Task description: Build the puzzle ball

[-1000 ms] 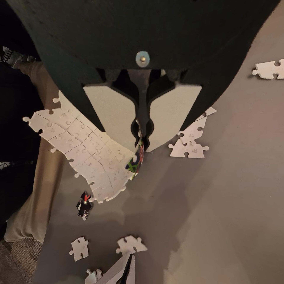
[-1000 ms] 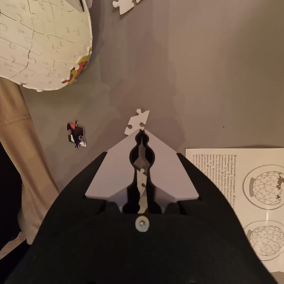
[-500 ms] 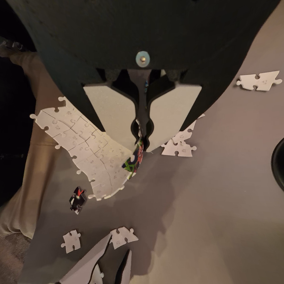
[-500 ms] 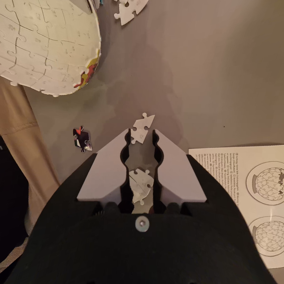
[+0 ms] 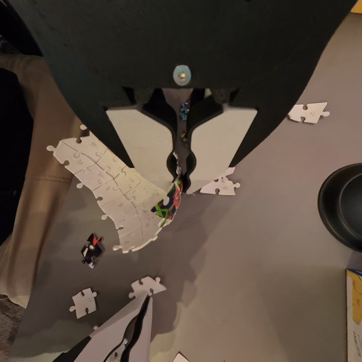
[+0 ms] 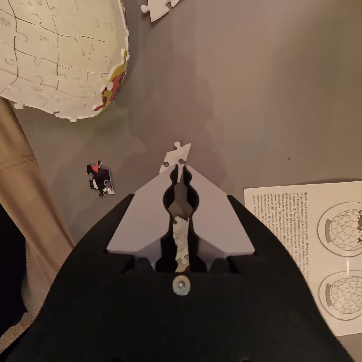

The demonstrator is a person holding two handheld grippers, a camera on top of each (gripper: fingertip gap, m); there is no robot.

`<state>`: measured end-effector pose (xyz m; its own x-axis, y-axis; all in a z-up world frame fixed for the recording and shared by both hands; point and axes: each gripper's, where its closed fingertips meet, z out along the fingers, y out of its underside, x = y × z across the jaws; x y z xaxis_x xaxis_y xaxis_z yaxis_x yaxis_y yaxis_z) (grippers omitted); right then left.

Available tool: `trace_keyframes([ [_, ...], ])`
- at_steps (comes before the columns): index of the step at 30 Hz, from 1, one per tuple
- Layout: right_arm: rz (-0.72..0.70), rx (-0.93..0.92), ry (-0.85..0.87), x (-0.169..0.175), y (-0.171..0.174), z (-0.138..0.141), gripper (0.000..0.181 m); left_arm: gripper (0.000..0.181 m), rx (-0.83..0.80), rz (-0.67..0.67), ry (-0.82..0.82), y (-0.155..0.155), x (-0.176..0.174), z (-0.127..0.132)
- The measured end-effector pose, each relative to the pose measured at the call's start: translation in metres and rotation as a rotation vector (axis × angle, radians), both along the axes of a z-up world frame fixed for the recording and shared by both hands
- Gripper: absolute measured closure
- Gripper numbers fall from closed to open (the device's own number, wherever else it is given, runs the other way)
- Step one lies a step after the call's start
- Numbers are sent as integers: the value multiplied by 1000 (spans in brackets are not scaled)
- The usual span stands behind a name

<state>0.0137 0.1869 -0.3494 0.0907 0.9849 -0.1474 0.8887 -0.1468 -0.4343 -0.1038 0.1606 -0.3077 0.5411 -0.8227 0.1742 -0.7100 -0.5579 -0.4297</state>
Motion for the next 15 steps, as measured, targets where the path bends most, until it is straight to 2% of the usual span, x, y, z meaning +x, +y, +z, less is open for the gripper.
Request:
trace_keyframes([
  [7,-26,-6,27,1,0,0,181,178,-10,7,-2,1,0,-2],
  [10,-42,-17,52,-1,-1,4,172,178,-19,16,-8,1,-2,-4],
  [15,-60,0,88,-5,2,12,169,178,-43,30,-44,2,-3,-6],
])
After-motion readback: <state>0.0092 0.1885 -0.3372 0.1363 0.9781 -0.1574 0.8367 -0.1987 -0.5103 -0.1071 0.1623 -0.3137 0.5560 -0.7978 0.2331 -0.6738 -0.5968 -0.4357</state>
